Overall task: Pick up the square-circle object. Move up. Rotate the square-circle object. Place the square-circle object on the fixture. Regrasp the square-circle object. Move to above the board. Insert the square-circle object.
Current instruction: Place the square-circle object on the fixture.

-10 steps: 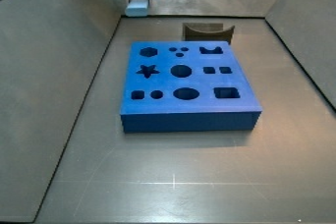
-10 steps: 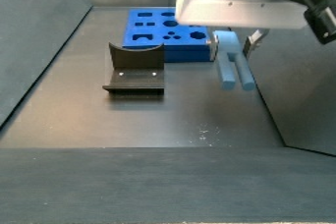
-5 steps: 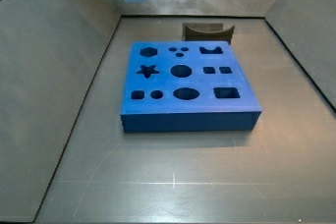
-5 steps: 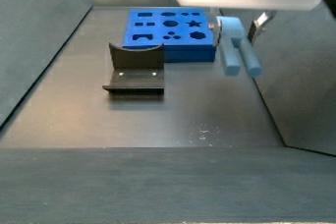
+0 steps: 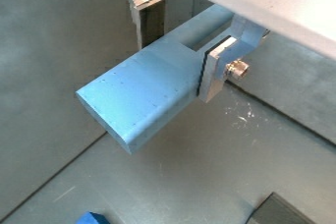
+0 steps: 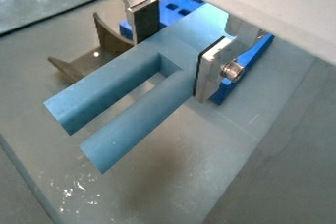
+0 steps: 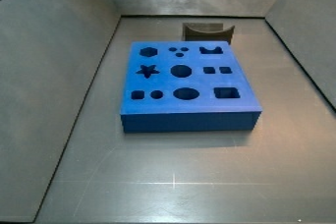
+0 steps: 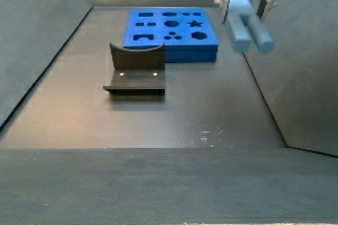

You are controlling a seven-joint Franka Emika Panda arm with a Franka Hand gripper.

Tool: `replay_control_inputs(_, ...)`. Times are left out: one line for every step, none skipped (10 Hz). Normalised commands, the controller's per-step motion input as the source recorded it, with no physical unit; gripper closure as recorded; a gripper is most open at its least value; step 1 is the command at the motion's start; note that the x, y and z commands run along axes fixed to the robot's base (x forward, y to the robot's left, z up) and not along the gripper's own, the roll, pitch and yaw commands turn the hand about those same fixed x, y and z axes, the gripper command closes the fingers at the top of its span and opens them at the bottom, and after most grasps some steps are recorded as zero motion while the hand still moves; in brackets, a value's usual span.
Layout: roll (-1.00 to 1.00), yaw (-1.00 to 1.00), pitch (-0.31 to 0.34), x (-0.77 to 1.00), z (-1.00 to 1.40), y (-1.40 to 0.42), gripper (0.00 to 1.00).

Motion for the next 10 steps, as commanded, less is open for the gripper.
replay_control_inputs(0.1,0.02,0.11,0.0,0.21,0.01,1.0)
replay_control_inputs(-0.38,0.23,-0.016,1.0,-0.04,-0.46,1.0)
replay_control_inputs(-0.38,0.21,-0.012,1.0,-0.06,-0.46,1.0)
replay_control_inputs(-0.32,0.14,-0.001,1.0,-0.06,-0.41,1.0)
replay_control_inputs(-0.26,0.09,0.011,1.0,-0.06,-0.39,1.0)
replay_control_inputs(-0.22,0.06,0.023,1.0,-0.06,-0.37,1.0)
replay_control_inputs(-0.15,0.03,0.039,1.0,-0.05,-0.34,1.0)
replay_control_inputs(-0.11,0.02,0.051,1.0,-0.05,-0.32,1.0)
replay_control_inputs(-0.08,0.03,0.056,1.0,-0.05,-0.3,1.0)
replay_control_inputs(-0.08,0.03,0.059,1.0,-0.05,-0.28,1.0)
